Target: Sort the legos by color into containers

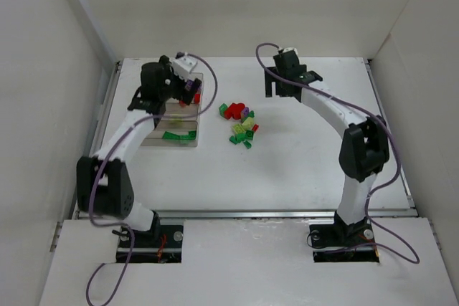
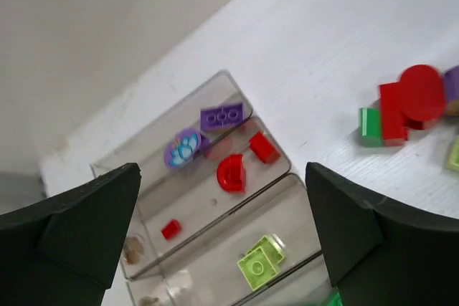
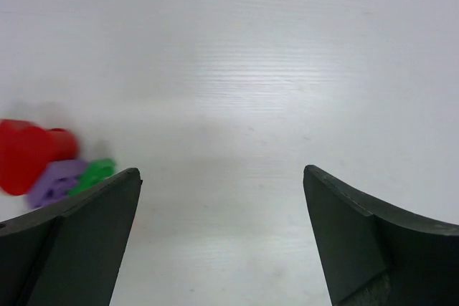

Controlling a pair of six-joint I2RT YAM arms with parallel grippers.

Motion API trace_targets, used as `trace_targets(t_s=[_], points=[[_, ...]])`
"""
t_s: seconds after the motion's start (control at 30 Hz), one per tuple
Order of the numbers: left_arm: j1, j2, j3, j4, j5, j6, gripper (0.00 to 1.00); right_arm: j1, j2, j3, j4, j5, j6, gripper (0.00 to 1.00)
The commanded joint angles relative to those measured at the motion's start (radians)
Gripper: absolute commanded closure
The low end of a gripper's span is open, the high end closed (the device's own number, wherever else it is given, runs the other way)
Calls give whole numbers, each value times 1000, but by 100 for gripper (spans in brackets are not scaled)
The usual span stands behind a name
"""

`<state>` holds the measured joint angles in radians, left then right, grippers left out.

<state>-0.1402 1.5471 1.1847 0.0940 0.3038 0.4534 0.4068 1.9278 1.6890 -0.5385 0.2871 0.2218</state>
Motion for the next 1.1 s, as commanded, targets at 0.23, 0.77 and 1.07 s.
trace_targets(t_s=[0.23,0.77,1.07], points=[[-164,-159,-157,182,-284,36,0,52,-248,-274,208,6,39,0],[-164,-318,-341,167,-381,-142,0,142,-7,-235,83,-339,60,51],[-164,-340,-359,196,-381,-151,0,142,48,-246,61,-362,51,58]])
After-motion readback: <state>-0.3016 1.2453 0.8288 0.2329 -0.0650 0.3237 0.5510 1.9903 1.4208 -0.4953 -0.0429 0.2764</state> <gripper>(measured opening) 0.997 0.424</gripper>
